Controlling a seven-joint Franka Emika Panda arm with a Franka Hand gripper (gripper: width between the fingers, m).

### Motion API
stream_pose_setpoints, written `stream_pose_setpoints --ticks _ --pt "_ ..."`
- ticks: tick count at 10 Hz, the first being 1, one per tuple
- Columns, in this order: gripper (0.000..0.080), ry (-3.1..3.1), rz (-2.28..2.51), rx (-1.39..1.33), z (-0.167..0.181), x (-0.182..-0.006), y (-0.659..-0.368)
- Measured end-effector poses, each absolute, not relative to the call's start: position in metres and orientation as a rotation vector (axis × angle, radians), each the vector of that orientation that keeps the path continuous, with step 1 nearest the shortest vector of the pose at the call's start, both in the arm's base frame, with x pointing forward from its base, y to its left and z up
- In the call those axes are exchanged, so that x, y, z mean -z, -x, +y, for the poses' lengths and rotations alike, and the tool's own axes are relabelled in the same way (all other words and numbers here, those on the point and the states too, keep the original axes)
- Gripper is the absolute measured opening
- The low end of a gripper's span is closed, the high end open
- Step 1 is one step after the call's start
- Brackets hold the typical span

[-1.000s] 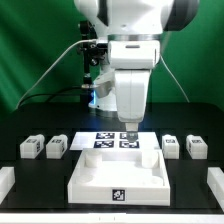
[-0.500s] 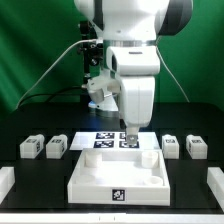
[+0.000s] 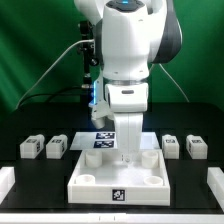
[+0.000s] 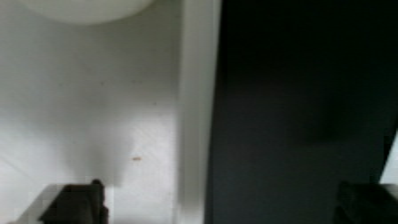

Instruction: Assemble one leg

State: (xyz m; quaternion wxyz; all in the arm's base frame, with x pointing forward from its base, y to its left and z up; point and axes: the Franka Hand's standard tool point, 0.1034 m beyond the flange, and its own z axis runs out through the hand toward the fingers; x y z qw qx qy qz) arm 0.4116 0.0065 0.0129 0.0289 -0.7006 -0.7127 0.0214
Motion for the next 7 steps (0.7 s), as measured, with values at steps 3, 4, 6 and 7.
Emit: stream_pose_setpoints --ticks 3,4,6,7 --pt "0.0412 2.163 -2.196 -0.067 0.0057 -0.0128 -0.4114" --pt "0.0228 2.164 -2.196 -0.066 0.0056 -0.0128 -0.4114" --pt "0.0096 2.168 -2.197 -0.060 0.0054 -0.0135 -0.4128" --pt "0.0061 2.169 -2.197 -0.059 0.0053 -0.0136 -0.4131"
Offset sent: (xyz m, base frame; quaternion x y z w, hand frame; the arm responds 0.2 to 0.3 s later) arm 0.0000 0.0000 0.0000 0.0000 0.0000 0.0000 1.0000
